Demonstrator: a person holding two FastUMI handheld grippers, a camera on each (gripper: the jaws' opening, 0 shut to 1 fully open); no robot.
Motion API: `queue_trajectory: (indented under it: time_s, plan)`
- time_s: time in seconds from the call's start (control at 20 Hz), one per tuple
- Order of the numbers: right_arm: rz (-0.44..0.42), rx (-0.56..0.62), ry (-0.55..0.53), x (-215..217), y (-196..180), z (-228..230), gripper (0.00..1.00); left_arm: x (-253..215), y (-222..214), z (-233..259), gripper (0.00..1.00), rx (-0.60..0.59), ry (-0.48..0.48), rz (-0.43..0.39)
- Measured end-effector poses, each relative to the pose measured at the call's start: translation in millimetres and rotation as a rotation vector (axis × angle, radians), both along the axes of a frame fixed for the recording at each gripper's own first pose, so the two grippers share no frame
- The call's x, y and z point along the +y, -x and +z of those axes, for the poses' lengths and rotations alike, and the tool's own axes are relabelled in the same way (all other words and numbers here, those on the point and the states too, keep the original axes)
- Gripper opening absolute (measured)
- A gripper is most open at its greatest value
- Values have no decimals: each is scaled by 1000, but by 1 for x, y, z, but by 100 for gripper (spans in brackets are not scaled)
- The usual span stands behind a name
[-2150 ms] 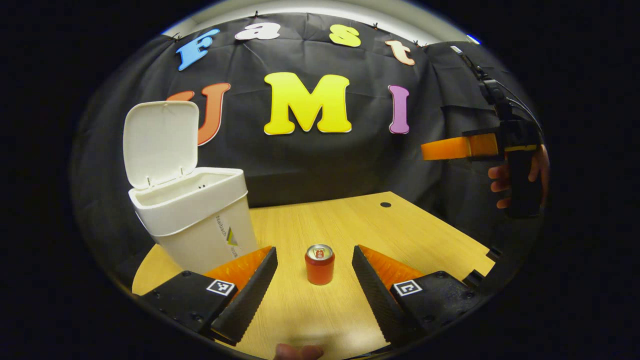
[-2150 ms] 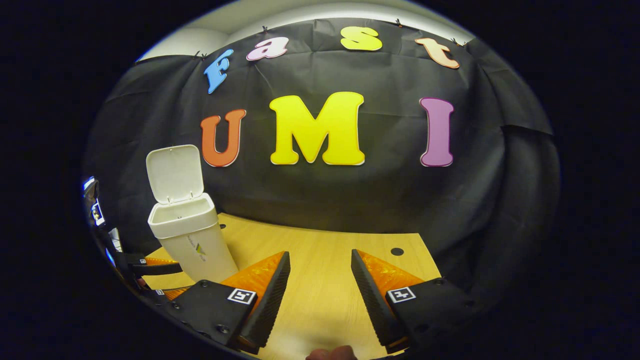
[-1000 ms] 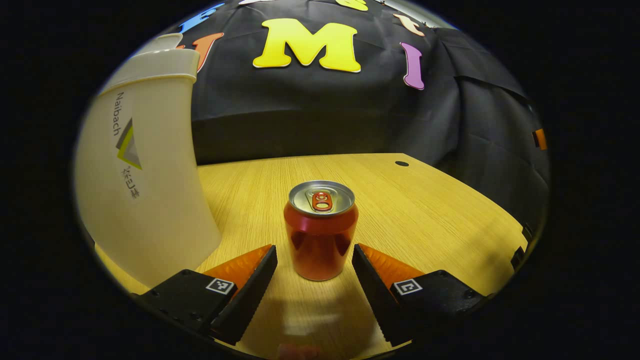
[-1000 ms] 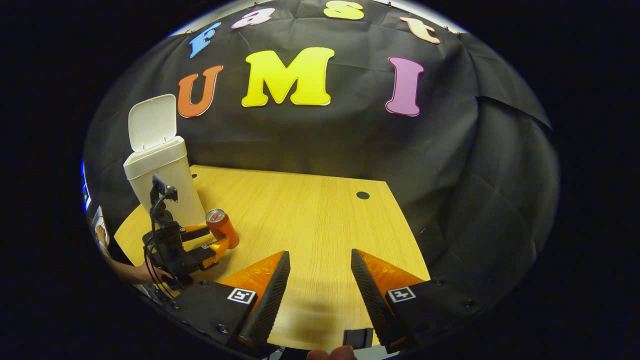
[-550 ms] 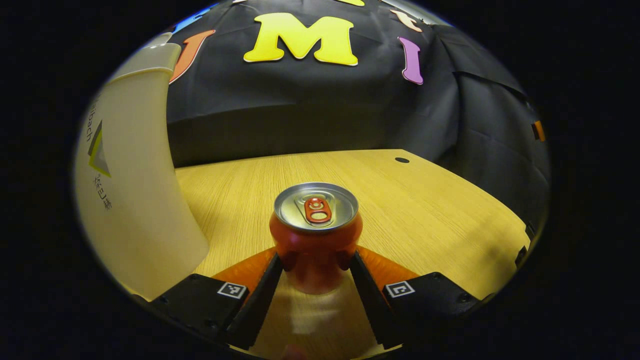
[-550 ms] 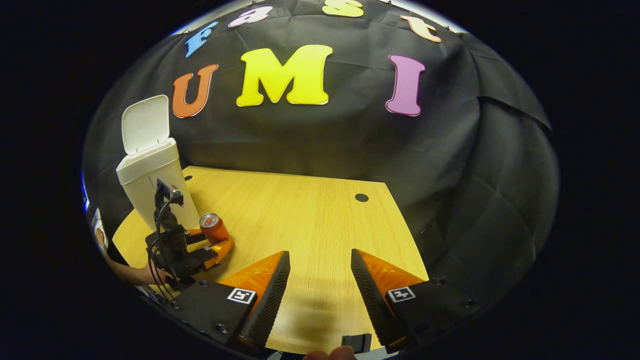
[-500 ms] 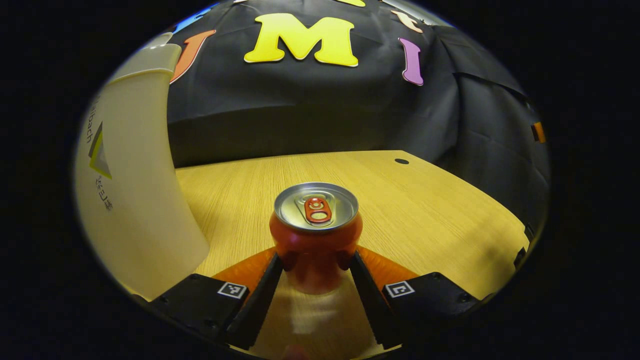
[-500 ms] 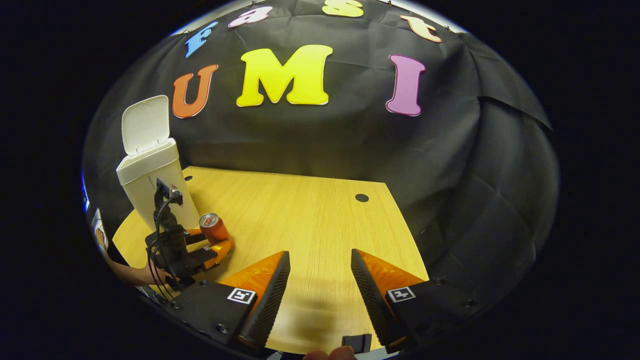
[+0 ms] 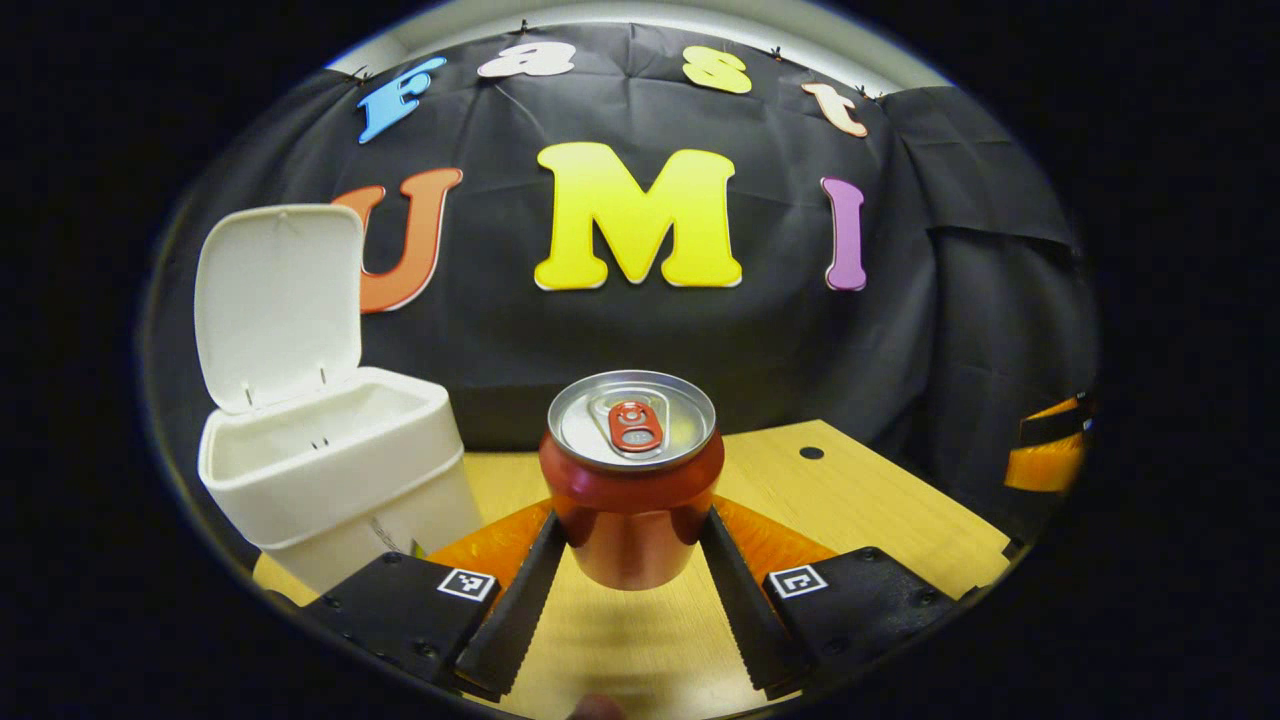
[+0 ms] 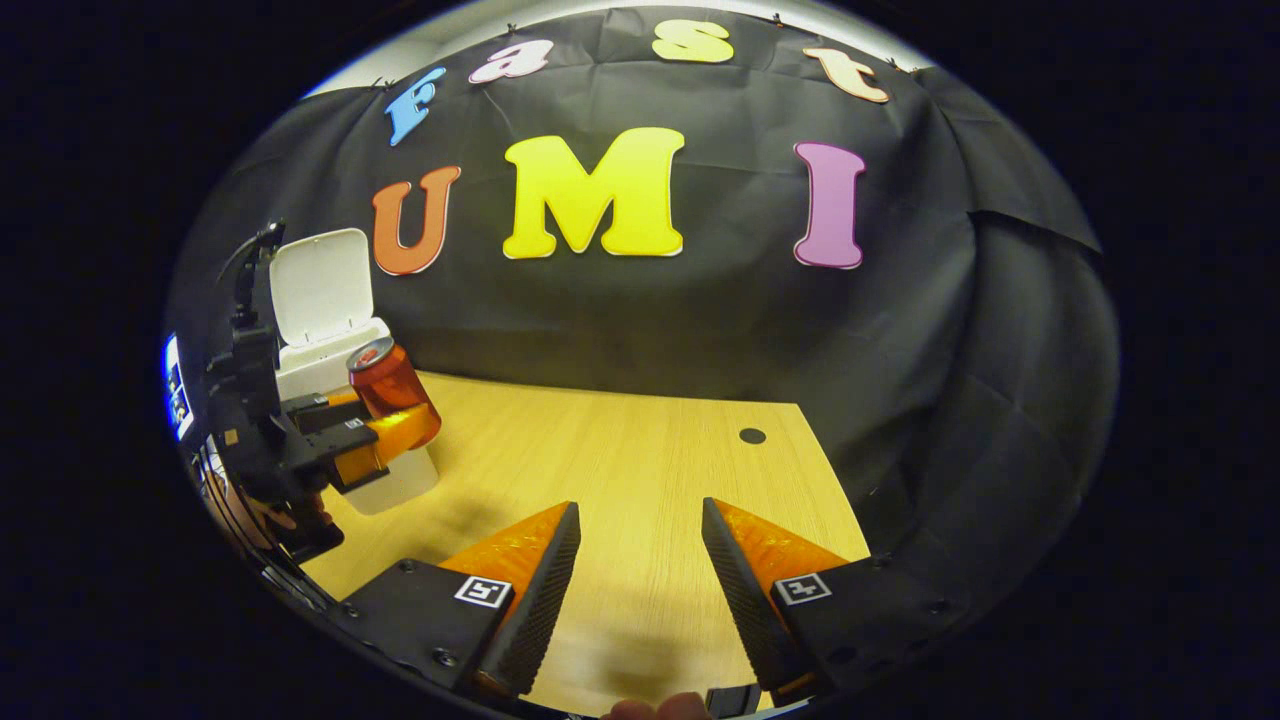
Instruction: Press the lid of the desktop garbage bin to open it, pick up the crumpled paper on the desktop and throw it into the bin, then pick up the pop can on the desktop and drop it into the bin, and finally close the garbage bin lid.
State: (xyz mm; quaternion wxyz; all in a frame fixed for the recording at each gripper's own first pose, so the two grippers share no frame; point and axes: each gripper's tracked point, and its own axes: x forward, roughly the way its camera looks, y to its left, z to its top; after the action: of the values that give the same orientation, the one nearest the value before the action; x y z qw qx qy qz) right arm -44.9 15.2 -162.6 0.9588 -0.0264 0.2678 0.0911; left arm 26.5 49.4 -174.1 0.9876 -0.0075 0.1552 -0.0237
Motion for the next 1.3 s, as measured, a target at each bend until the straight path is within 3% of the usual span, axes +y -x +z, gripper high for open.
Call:
queue_trajectory:
  time_s: [0.3, 0.45, 0.55, 0.95, 1.2, 1.3]
  plan:
    - [37, -49, -60, 16, -16, 20, 80, 52, -10, 79, 83, -113, -68, 139]
    - [64, -54, -90, 32, -30, 28, 80, 145, -16, 108, 83, -124, -78, 369]
    - [88, -52, -93, 44, -36, 29, 80, 178, -14, 103, 83, -94, -87, 442]
    - [112, -34, -107, 61, -46, 28, 78, 232, -14, 48, 84, 59, -60, 594]
    - [108, -21, -102, 55, -45, 25, 80, 234, -13, 43, 87, 59, -34, 629]
    - [116, -20, -102, 56, -44, 25, 80, 230, -13, 47, 93, 49, -34, 637]
